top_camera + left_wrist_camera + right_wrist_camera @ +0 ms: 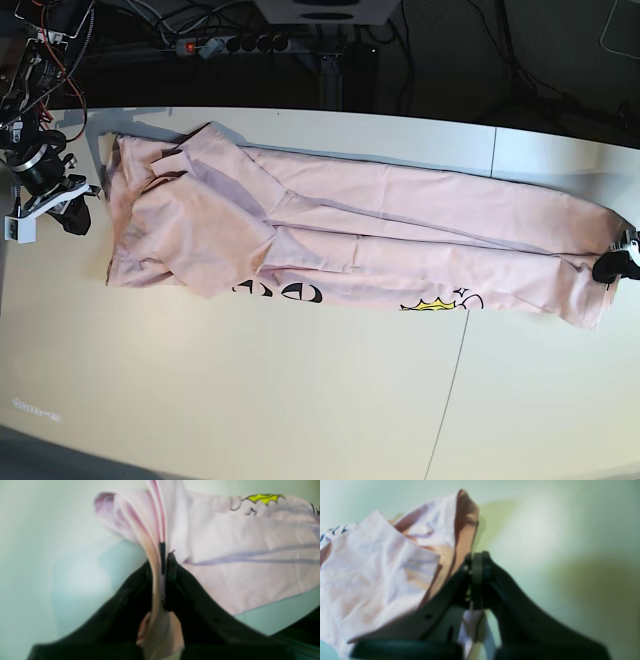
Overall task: Fold the T-shirt properly
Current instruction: 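Lift the strip end with the left gripper and fold it toward the right gripper, then grasp the strip's other end with the right gripper, then fold the strip end with the right gripper toward the left gripper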
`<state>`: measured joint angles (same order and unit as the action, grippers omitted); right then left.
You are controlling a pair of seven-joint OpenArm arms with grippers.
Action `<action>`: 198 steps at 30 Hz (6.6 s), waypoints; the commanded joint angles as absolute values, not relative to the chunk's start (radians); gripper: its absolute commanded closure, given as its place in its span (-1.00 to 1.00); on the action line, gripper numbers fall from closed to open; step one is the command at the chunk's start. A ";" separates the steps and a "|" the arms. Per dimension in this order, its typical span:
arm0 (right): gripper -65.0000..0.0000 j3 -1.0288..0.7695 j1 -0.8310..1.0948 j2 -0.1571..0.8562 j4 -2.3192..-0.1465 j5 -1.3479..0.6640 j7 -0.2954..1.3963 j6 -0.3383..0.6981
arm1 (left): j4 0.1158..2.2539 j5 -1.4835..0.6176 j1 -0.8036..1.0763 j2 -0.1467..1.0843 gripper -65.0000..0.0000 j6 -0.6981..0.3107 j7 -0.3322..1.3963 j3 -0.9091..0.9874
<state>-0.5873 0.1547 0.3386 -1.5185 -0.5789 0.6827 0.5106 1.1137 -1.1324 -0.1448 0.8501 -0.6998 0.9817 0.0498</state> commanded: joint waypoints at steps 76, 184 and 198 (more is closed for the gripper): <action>1.00 -0.612 0.157 0.377 -1.537 -0.627 0.667 0.580 | 1.682 -0.688 -0.116 0.279 0.92 -0.561 0.946 -0.152; 1.00 -0.580 0.056 0.538 -1.457 -0.905 0.835 0.566 | 1.683 -0.937 0.085 0.416 0.92 -0.644 1.058 0.093; 1.00 -0.274 0.015 0.346 -1.732 -0.713 0.792 0.564 | 1.683 -0.968 0.100 0.415 0.92 -0.667 1.073 -0.004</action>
